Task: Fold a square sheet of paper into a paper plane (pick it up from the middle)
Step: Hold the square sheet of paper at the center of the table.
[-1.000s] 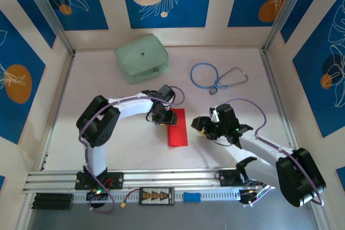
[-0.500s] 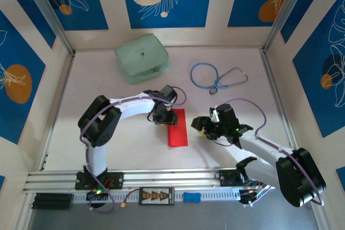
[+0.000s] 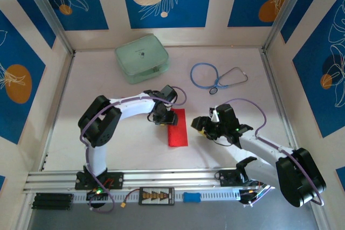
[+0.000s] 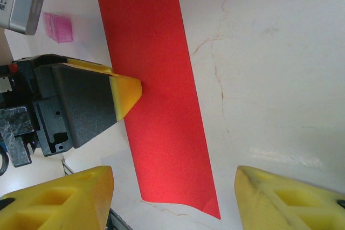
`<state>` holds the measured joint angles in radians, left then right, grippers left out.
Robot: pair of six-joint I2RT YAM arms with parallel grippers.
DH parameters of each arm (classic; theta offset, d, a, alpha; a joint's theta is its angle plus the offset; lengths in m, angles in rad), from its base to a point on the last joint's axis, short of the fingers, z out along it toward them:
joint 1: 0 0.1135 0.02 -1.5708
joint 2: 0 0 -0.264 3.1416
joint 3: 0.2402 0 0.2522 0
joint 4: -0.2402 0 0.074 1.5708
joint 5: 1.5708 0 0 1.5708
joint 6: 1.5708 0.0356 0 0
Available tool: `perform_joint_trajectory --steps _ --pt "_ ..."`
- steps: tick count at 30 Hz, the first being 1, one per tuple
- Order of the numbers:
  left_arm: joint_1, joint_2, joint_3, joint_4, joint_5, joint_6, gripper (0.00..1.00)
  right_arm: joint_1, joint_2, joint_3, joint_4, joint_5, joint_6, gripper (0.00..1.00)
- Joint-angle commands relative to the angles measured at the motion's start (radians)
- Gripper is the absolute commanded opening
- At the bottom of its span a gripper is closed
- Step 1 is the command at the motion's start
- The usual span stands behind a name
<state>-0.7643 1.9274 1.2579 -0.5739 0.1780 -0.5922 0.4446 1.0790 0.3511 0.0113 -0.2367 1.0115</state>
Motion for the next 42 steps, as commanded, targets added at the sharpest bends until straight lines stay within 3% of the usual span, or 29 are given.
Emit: perform_joint_trajectory --steps 1,6,13,17,25,42 --pt "-0.006 0.064 -0.02 -0.003 -0.06 0.014 0.51 -0.004 0.001 -0.01 -0.012 -0.023 -0.017 0.62" --pt "-0.007 0.064 -0.024 0.002 -0.06 0.007 0.51 -0.003 0.018 -0.007 0.019 -0.049 -0.015 0.53" --pt "-0.006 0.063 -0.029 0.008 -0.054 0.002 0.51 0.013 0.096 0.026 0.057 -0.081 -0.039 0.31" --pt "-0.007 0.064 -0.029 0.011 -0.054 0.001 0.51 0.044 0.153 0.075 0.024 -0.057 -0.067 0.27" --pt "-0.007 0.065 -0.031 0.013 -0.054 0.001 0.51 0.074 0.275 0.125 0.079 -0.038 -0.066 0.1" --pt "-0.008 0.071 -0.035 0.016 -0.047 0.006 0.51 0.128 0.504 0.27 0.114 -0.052 -0.086 0.05"
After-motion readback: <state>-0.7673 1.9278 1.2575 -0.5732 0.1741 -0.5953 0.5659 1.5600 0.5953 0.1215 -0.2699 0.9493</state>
